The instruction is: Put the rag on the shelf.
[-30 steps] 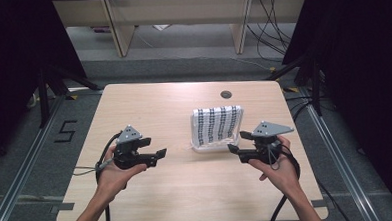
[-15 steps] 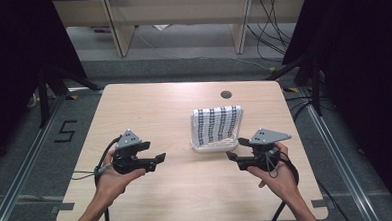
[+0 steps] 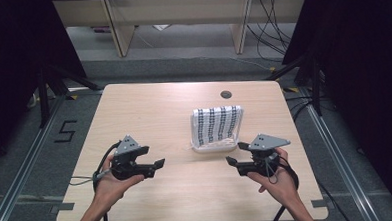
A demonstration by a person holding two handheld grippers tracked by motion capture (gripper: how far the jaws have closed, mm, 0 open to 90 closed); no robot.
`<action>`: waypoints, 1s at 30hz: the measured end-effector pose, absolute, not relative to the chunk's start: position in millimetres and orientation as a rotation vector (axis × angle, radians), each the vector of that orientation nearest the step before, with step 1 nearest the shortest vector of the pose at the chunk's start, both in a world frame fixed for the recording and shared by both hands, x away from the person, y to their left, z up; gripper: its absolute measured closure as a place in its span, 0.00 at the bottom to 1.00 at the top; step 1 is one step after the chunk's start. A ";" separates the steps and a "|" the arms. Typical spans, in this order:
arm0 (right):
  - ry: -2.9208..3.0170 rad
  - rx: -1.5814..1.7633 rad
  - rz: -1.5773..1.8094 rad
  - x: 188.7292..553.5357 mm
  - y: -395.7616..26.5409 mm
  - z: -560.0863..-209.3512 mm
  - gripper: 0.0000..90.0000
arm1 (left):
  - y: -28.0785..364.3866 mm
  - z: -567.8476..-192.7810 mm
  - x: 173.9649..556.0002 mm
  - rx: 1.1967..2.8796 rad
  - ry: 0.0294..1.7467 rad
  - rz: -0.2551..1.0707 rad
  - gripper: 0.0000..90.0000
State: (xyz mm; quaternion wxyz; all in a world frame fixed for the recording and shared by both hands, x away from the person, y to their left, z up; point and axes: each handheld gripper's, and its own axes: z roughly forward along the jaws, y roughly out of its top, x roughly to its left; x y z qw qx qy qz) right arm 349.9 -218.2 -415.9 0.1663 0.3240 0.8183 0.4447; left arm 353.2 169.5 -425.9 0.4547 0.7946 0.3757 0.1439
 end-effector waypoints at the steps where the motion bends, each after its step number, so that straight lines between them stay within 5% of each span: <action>1: 2.321 0.914 1.268 350.0 -217.8 -416.8 0.33 | 168.3 -426.9 352.3 1.945 0.942 0.363 0.25; 8: 2.295 0.917 1.263 346.6 -220.0 -419.0 0.24 | 174.1 -432.1 348.2 1.959 0.947 0.372 0.21; 30: 2.326 0.979 1.284 331.5 -224.6 -440.0 0.22 | 188.9 -458.4 323.9 1.964 0.972 0.327 0.17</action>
